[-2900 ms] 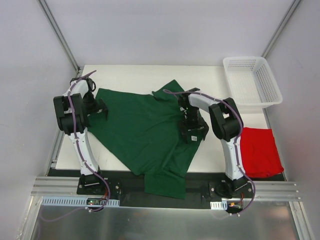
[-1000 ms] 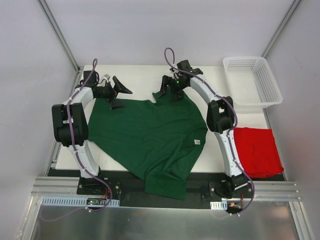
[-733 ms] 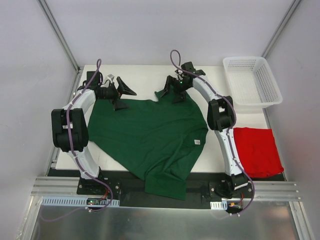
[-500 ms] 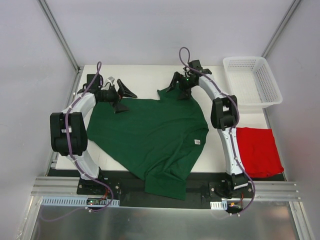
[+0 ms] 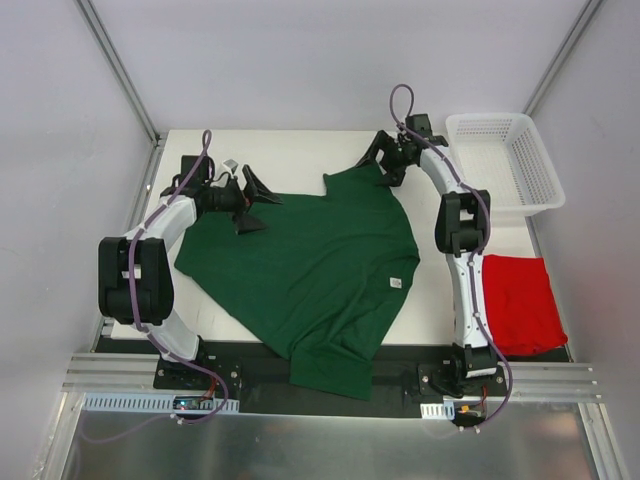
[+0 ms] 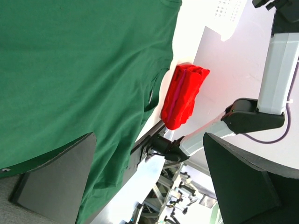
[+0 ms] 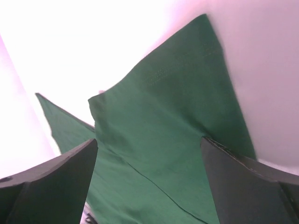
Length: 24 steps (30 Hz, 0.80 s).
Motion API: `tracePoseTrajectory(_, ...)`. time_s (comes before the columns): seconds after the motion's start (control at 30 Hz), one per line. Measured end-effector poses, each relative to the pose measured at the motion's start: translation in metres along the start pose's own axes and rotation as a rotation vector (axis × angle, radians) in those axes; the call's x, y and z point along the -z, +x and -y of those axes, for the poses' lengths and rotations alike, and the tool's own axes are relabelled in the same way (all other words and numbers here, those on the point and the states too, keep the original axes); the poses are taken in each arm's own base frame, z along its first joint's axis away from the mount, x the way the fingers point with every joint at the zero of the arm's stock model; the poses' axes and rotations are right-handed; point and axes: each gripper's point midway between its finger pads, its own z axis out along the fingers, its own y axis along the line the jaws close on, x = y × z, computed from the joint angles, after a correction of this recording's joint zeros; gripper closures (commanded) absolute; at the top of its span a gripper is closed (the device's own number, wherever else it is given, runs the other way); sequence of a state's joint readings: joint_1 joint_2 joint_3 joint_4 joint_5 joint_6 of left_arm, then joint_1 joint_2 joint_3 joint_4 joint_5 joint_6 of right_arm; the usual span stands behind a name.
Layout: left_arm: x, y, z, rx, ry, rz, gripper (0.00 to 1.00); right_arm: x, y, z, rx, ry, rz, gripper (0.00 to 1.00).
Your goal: Fold and stack the t-shirts
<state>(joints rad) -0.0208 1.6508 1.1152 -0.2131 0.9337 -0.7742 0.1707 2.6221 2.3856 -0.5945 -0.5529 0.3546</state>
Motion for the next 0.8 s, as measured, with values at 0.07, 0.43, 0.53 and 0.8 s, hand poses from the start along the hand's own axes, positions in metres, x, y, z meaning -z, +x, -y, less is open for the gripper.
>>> tracePoseTrajectory(0.07, 0.001, 0.002, 0.004, -0.013, 0.007, 0.001, 0.01, 0.004, -0.001, 0.003, 0.022, 0.02, 0.016, 0.04)
tracePoseTrajectory(0.43, -0.001, 0.005, 0.015, -0.024, 0.026, 0.004, 0.01, 0.092, 0.155, -0.034, 0.124, 0.05, -0.293, 0.04)
tracePoseTrajectory(0.53, -0.002, 0.006, 0.019, -0.029, 0.034, 0.003, 0.01, 0.118, 0.22, -0.041, 0.223, 0.079, -0.409, 0.04)
tracePoseTrajectory(0.8, 0.005, 0.018, 0.027, -0.057, 0.061, 0.018, 0.01, 0.114, 0.273, 0.022, 0.237, 0.282, -0.613, 0.04)
